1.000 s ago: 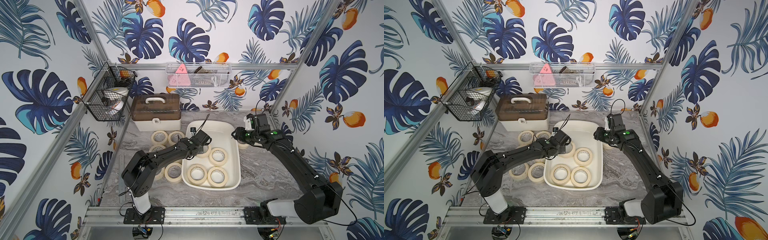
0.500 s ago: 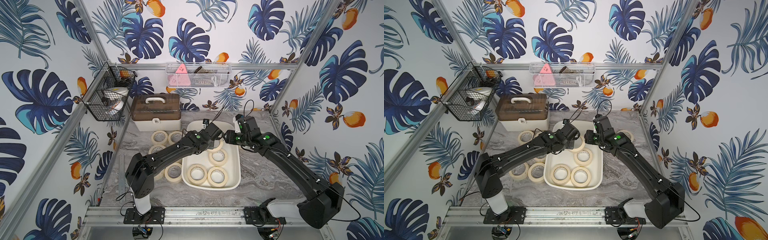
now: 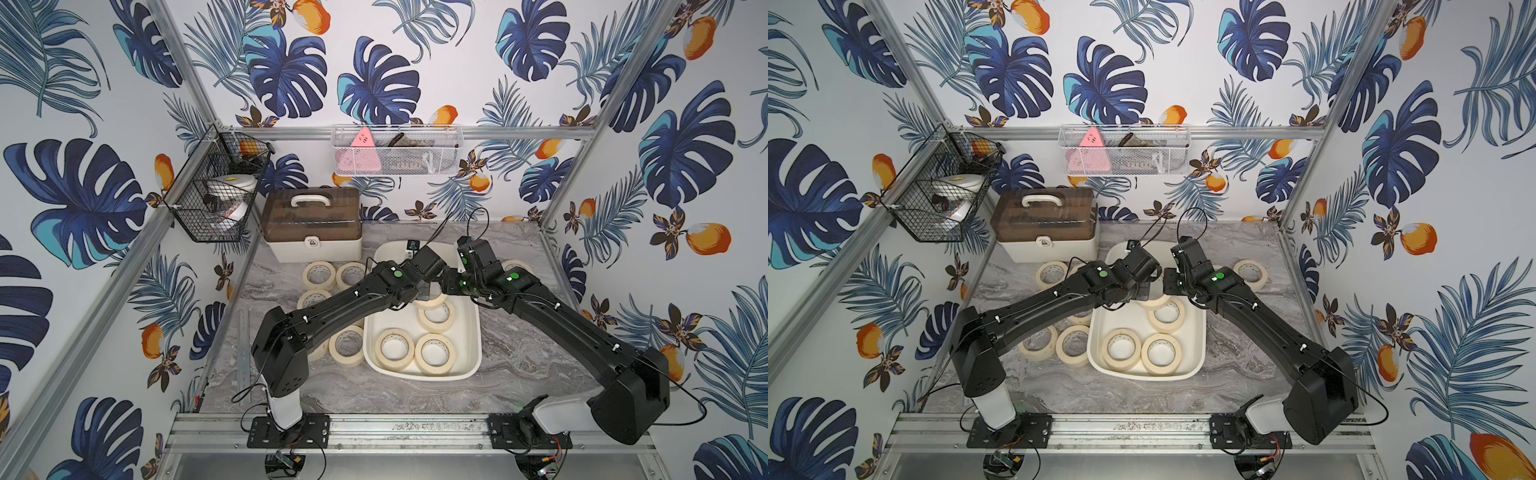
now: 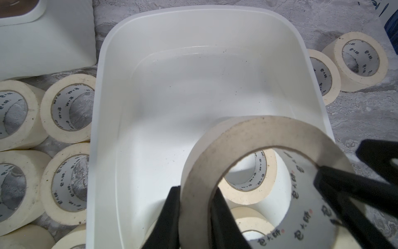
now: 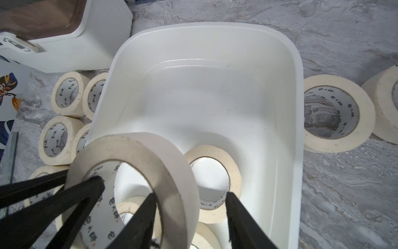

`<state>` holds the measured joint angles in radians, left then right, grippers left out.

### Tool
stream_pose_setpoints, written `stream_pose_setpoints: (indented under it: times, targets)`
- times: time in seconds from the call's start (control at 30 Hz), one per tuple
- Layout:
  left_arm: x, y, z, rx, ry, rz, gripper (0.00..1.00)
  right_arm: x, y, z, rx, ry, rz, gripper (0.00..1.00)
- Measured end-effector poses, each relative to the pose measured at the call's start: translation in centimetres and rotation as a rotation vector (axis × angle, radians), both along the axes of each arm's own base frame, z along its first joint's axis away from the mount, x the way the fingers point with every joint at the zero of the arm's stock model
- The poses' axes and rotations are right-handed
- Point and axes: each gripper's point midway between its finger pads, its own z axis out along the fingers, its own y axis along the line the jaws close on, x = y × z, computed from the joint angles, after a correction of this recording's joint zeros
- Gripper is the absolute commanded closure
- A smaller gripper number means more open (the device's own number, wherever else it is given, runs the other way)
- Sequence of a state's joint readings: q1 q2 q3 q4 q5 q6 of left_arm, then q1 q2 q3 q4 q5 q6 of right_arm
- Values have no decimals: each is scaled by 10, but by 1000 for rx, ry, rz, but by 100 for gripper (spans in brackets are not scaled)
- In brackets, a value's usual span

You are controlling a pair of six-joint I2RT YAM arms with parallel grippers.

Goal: Take out the art tape in the storage box
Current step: Pick up the art tape from the storage box.

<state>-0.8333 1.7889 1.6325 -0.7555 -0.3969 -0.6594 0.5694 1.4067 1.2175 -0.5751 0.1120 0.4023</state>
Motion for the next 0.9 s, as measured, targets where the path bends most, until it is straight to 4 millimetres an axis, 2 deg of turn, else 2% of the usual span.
stream_pose_setpoints:
  times: [0.27, 0.4, 0.57, 0.8, 0.87, 0.9]
  targets:
    - [-1, -2, -2, -6, 8, -8, 98, -5, 14, -4, 12, 3, 43, 45]
    - [-2, -4, -2, -10, 9, -11, 98, -3, 14, -9, 1, 8, 45, 45]
    - [-2, -3, -3, -9, 10, -11, 98, -1, 12, -12, -26, 4, 39, 57]
    - [-1, -5, -1, -18, 1, -18, 97, -2, 10, -16, -69, 4, 69, 83]
    - [-1, -5, 1, -21, -2, -19, 93, -2, 10, -18, -82, 11, 74, 89]
    - [-1, -5, 2, -24, -5, -19, 87, -2, 10, -19, -84, 14, 76, 92]
